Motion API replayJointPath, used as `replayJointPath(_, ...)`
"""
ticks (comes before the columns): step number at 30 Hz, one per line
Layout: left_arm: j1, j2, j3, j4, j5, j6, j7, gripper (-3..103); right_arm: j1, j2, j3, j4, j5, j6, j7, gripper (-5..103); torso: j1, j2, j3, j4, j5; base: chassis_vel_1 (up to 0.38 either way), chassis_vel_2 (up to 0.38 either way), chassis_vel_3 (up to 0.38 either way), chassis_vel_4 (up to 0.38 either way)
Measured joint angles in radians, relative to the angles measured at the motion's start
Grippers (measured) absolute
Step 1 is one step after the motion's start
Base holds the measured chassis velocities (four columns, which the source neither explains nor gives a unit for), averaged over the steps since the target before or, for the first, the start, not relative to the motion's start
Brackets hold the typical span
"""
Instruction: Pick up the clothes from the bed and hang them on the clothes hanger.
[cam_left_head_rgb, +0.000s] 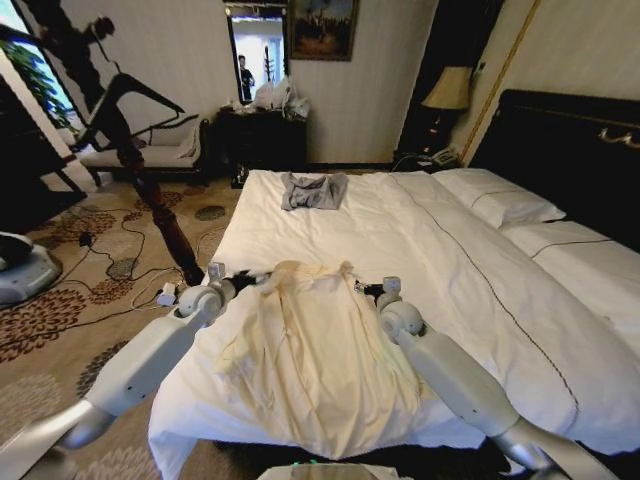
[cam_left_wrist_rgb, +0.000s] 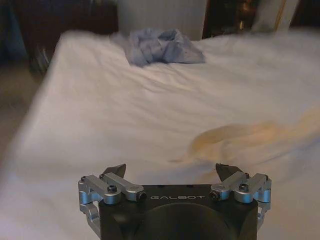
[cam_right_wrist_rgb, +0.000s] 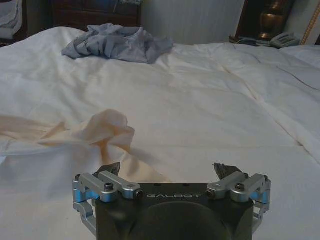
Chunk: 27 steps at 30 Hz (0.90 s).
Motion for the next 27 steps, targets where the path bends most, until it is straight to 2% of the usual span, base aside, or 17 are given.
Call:
replayJointPath(1, 0.007, 0.002, -0.01, -0.008, 0.023, 0.061, -0.015, 100, -0.009, 0.002, 0.008, 0.008, 0.0, 0.0, 0.0, 100, 0.0, 0.0, 0.0, -0.0014, -0.0003, 0.0, 0.0, 0.0, 0.0)
replayJointPath(2, 0.014, 0.021, 0.003, 0.013, 0.135, 0.001, 0.052, 100, -0.017, 0.002, 0.011, 0.009, -0.003, 0.0, 0.0, 100, 0.0, 0.0, 0.0, -0.0017, -0.0008, 0.0, 0.0, 0.0, 0.0)
replayJointPath(3, 0.014, 0.021, 0.003, 0.013, 0.135, 0.001, 0.052, 100, -0.017, 0.002, 0.011, 0.009, -0.003, 0.0, 0.0, 100, 0.0, 0.0, 0.0, -0.0017, -0.0008, 0.0, 0.0, 0.0, 0.0)
replayJointPath(4, 0.031, 0.039, 0.003, 0.009, 0.129, -0.064, 0.089, 103, -0.027, 0.002, 0.015, 0.009, -0.012, 0.001, 0.001, 100, 0.0, 0.0, 0.0, -0.0009, -0.0002, 0.0, 0.0, 0.0, 0.0)
replayJointPath(5, 0.041, 0.038, -0.015, -0.016, 0.041, -0.033, 0.049, 100, -0.037, 0.004, 0.022, 0.01, -0.025, 0.005, -0.004, 100, 0.0, 0.0, 0.0, -0.0006, -0.0003, 0.0, 0.0, 0.0, 0.0)
replayJointPath(6, 0.046, 0.022, -0.043, -0.005, 0.039, -0.032, 0.027, 99, -0.051, 0.008, 0.032, 0.017, -0.032, 0.006, -0.006, 100, 0.0, 0.0, 0.0, -0.0011, 0.0002, 0.0, 0.0, 0.0, 0.0)
replayJointPath(7, 0.049, 0.017, -0.046, 0.004, 0.062, -0.08, 0.052, 99, -0.058, 0.01, 0.035, 0.018, -0.032, 0.005, -0.005, 100, -0.001, 0.0, 0.0, -0.0007, -0.0006, 0.0, 0.0, 0.0, 0.0)
replayJointPath(8, 0.049, 0.017, -0.046, 0.004, 0.062, -0.08, 0.052, 99, -0.058, 0.01, 0.035, 0.018, -0.032, 0.005, -0.005, 100, -0.001, 0.0, 0.0, -0.0007, -0.0006, 0.0, 0.0, 0.0, 0.0)
replayJointPath(9, 0.063, 0.019, -0.051, -0.008, 0.023, -0.117, 0.086, 97, -0.069, 0.01, 0.039, 0.02, -0.039, 0.005, -0.005, 100, 0.0, 0.0, 0.0, -0.0016, -0.0007, 0.0, 0.0, 0.0, 0.0)
replayJointPath(10, 0.077, 0.022, -0.056, -0.049, -0.036, -0.13, 0.101, 99, -0.078, 0.008, 0.043, 0.021, -0.049, 0.005, -0.005, 100, 0.0, 0.0, 0.0, -0.0005, -0.0009, 0.0, 0.0, 0.0, 0.0)
replayJointPath(13, 0.083, 0.022, -0.054, -0.129, 0.023, -0.179, 0.099, 101, -0.098, 0.005, 0.056, 0.032, -0.059, 0.006, -0.006, 100, 0.0, 0.0, 0.0, -0.0013, 0.0003, 0.0, 0.0, 0.0, 0.0)
replayJointPath(15, 0.08, 0.02, -0.043, -0.169, 0.163, -0.221, 0.036, 100, -0.121, -0.002, 0.077, 0.049, -0.059, 0.006, -0.005, 100, 0.0, 0.0, 0.0, -0.0015, -0.0002, 0.0, 0.0, 0.0, 0.0)
replayJointPath(16, 0.081, 0.019, -0.047, -0.193, 0.188, -0.228, -0.001, 100, -0.134, -0.007, 0.089, 0.063, -0.059, 0.008, -0.005, 100, 0.0, 0.0, 0.0, -0.0015, -0.0003, 0.0, 0.0, 0.0, 0.0)
replayJointPath(17, 0.084, 0.021, -0.054, -0.22, 0.2, -0.234, -0.038, 100, -0.149, -0.013, 0.103, 0.078, -0.059, 0.01, -0.005, 100, 0.0, 0.0, 0.0, -0.0013, -0.0004, 0.0, 0.0, 0.0, 0.0)
replayJointPath(18, 0.084, 0.021, -0.054, -0.22, 0.2, -0.234, -0.038, 100, -0.149, -0.013, 0.103, 0.078, -0.059, 0.01, -0.005, 100, 0.0, 0.0, 0.0, -0.0013, -0.0004, 0.0, 0.0, 0.0, 0.0)
replayJointPath(21, 0.092, 0.059, -0.073, -0.307, 0.211, -0.238, -0.155, 100, -0.207, -0.035, 0.149, 0.133, -0.075, 0.031, -0.004, 100, 0.0, 0.0, 0.0, -0.001, -0.0003, 0.0, 0.0, 0.0, 0.0)
replayJointPath(27, 0.081, 0.128, -0.127, -0.398, 0.2, -0.212, -0.256, 100, -0.329, -0.063, 0.23, 0.21, -0.167, 0.106, -0.034, 100, 0.0, 0.0, 0.0, -0.0009, -0.0004, 0.0, 0.0, 0.0, 0.0)
